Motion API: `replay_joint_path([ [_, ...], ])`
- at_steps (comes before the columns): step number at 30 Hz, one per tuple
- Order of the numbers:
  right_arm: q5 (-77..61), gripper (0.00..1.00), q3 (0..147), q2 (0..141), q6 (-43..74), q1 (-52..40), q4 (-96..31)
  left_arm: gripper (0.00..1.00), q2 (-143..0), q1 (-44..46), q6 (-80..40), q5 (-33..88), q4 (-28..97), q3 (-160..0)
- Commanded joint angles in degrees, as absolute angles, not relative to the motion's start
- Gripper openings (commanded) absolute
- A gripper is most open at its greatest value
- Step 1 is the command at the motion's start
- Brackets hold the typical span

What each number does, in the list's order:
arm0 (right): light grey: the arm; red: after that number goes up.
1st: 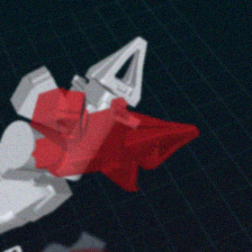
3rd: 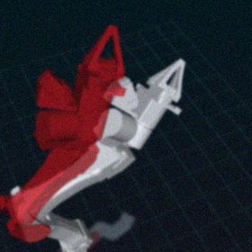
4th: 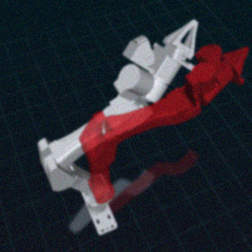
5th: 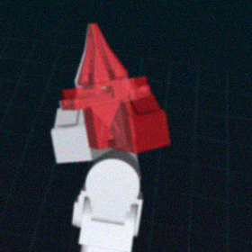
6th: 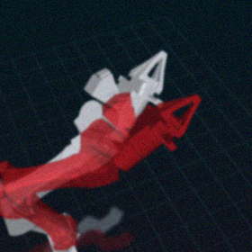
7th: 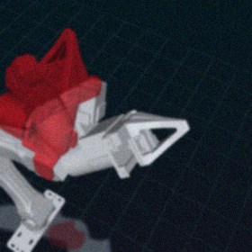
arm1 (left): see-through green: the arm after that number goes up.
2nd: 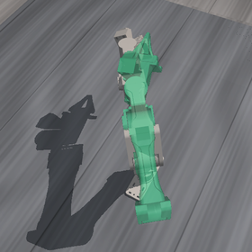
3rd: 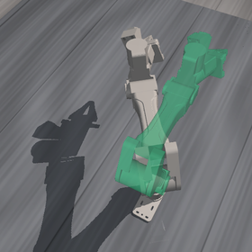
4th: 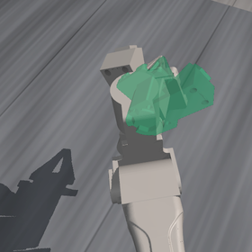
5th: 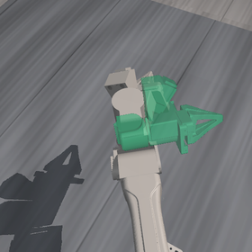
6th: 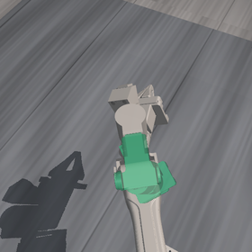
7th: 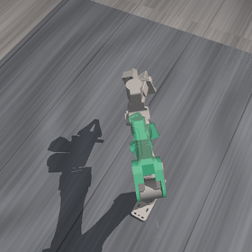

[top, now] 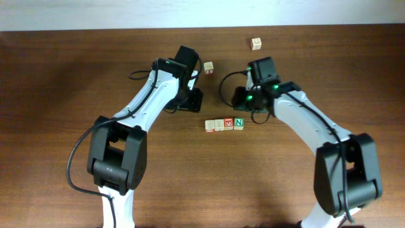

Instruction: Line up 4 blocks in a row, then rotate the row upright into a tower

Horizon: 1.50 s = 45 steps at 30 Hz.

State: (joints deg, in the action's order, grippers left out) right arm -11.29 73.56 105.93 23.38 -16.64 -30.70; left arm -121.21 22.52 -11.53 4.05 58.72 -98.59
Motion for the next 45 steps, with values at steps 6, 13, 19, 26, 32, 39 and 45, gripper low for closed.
replay_joint_path([
  [6,-4.25,0.34,74.26,114.48,26.68,-20.62,-29.67,0.6,-121.49,21.78,-11.27,3.16,58.89,-99.68],
  [13,-4.29,0.33,74.19,114.87,26.63,-20.67,-30.61,0.6,-121.49,21.8,-11.27,3.16,58.89,-99.68],
  [19,-7.14,0.33,74.19,114.87,23.77,-20.67,-29.71,0.61,-121.51,21.8,-11.27,3.16,58.89,-99.68],
  [26,-8.82,0.33,74.19,114.87,21.21,-20.67,-30.22,0.61,-121.49,21.85,-11.27,3.16,59.05,-99.59],
  [32,-8.75,0.43,78.81,114.1,21.45,-19.22,-35.88,0.62,-121.51,21.85,-11.27,3.18,59.05,-99.59],
  [39,-10.11,0.5,87.44,113.3,22.94,-10.87,-48.29,0.62,-121.51,21.85,-11.27,3.18,59.05,-99.59],
  [45,-16.34,0.49,81.73,113.67,19.09,-7.2,-54.41,0.63,-121.51,21.85,-11.25,3.18,59.05,-99.59],
])
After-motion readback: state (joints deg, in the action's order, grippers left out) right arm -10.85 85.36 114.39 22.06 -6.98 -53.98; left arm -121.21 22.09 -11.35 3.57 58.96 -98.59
